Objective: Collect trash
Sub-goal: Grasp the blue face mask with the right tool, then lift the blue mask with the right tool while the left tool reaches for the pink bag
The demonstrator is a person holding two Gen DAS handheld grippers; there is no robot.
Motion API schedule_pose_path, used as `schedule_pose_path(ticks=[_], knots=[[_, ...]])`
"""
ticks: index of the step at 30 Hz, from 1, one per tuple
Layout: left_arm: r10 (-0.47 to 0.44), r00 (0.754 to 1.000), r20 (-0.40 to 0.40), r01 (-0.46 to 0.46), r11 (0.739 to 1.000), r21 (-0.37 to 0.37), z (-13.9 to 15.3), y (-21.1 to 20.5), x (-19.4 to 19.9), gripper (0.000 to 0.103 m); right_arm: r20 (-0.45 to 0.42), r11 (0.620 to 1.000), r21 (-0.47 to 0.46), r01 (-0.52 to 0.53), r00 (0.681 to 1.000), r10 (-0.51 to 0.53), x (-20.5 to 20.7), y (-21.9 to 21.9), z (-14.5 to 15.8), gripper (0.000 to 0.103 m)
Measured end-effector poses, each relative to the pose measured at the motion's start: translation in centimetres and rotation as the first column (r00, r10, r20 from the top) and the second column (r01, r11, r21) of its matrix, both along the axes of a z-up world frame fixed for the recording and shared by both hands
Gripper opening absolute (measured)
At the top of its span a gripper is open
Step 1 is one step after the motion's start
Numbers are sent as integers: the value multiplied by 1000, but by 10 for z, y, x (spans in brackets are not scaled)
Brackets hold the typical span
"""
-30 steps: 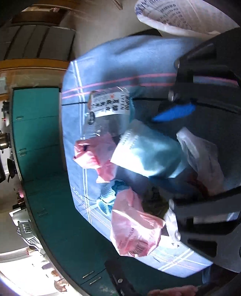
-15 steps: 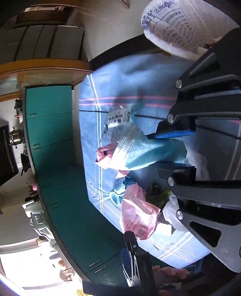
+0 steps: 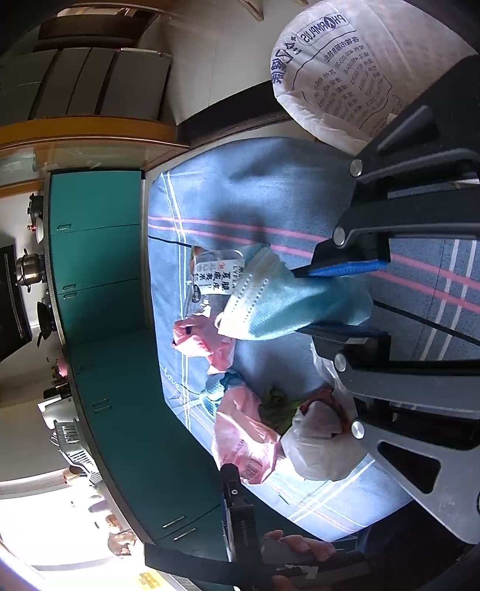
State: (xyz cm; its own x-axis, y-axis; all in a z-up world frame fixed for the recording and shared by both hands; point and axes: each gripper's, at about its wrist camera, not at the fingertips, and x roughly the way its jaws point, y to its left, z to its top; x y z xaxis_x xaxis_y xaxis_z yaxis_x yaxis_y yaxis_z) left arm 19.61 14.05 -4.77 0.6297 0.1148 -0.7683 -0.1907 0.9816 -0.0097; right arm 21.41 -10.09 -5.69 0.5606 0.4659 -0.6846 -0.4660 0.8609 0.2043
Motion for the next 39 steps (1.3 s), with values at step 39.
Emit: schedule_pose_path(ticks=[39], knots=[[-12,1000,-22,12,1000,21,-5,-4,2,100,-11,1000,21,-13,1000,13,-1,5,-5,57]])
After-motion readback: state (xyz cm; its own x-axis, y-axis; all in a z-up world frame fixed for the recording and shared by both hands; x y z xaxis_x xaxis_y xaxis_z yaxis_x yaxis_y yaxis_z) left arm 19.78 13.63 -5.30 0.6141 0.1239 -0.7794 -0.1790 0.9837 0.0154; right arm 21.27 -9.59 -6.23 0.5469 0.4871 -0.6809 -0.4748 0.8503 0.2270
